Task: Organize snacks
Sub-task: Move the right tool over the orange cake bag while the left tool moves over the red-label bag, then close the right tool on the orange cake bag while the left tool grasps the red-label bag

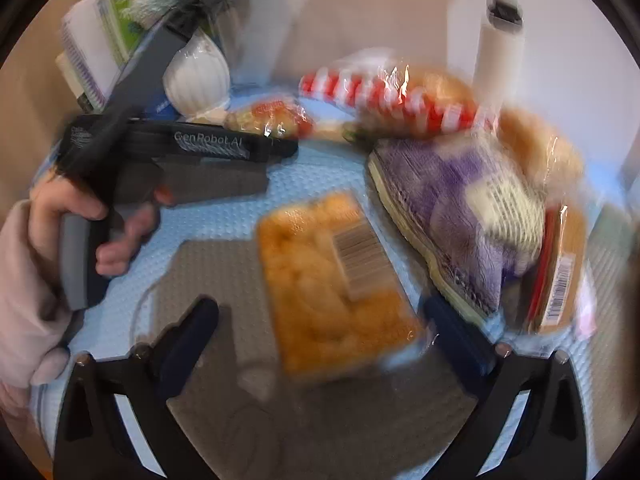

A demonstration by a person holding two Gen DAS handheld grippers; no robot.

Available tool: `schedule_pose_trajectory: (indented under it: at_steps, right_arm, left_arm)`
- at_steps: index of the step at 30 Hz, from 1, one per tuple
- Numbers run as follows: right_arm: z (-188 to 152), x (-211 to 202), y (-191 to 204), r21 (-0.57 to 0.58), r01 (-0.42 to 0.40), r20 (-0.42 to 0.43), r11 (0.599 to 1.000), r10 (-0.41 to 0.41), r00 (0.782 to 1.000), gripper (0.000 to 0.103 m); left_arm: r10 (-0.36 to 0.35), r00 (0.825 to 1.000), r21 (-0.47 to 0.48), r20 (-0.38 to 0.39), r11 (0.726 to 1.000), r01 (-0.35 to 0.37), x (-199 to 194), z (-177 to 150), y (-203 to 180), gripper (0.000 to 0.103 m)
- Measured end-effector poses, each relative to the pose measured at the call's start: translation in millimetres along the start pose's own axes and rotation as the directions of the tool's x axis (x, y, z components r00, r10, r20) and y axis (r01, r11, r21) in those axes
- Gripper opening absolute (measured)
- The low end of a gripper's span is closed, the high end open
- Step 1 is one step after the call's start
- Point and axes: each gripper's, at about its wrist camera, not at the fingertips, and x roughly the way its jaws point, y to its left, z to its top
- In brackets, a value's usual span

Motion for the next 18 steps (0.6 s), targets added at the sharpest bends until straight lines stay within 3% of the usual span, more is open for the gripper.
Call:
schedule_pose_trajectory:
  at_steps: [3, 18]
  right_arm:
    - [0, 6, 13, -0.057, 0.084, -0.024, 0.995, -0.085, 0.996, 0.103]
    - [-1, 4, 14, -0.043, 0.077, -0.025, 0.996, -0.078, 0.997, 0.103]
  left_arm:
    - [0.007, 1.000, 0.002, -0.004, 1.000, -0.007, 1, -1, -2, 0.103]
    - [0.008, 1.000, 0.003, -0.002, 1.000, -0.008, 1, 0, -2, 0.103]
